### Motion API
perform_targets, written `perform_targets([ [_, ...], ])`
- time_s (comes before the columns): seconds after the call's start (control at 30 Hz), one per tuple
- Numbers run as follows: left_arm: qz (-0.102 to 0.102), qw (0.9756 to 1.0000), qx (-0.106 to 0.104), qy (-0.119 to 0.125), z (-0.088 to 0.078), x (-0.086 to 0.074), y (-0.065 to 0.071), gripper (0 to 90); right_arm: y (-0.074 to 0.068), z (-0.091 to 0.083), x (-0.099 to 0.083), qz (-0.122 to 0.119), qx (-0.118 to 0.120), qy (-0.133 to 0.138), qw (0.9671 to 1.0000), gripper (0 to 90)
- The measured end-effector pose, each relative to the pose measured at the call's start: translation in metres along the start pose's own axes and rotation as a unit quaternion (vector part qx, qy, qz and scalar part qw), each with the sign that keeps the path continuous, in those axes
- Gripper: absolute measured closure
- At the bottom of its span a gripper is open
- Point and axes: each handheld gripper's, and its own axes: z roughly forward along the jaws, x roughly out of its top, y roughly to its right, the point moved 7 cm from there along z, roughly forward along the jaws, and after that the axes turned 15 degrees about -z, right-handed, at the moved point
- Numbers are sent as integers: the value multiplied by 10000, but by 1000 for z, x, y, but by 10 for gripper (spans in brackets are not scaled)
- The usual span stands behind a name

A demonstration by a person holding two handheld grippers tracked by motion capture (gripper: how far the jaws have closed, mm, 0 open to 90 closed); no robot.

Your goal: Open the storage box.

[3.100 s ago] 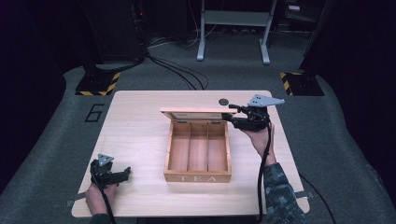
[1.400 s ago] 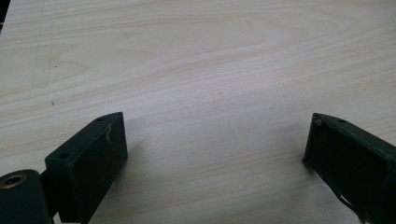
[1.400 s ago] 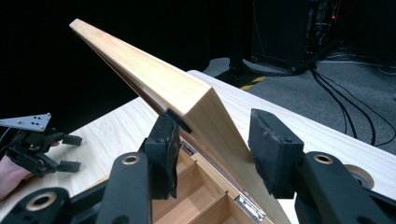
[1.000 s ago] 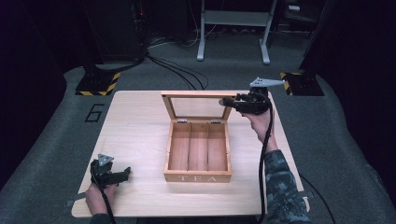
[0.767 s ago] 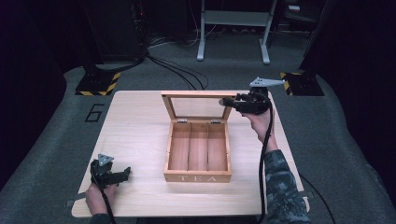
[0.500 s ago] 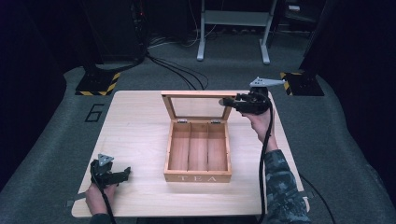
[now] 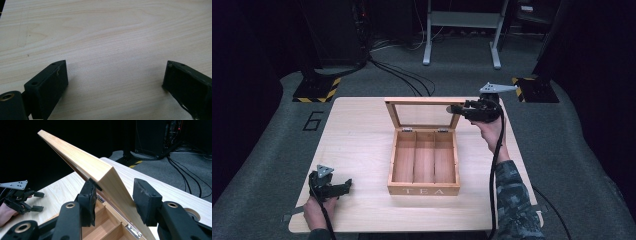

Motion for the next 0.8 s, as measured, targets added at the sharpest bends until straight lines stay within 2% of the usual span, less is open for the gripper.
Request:
perform_targets([
  [0.8, 1, 10000, -2, -1, 0, 0, 0, 56, 2, -1, 0, 22, -10, 11, 10000, 550],
])
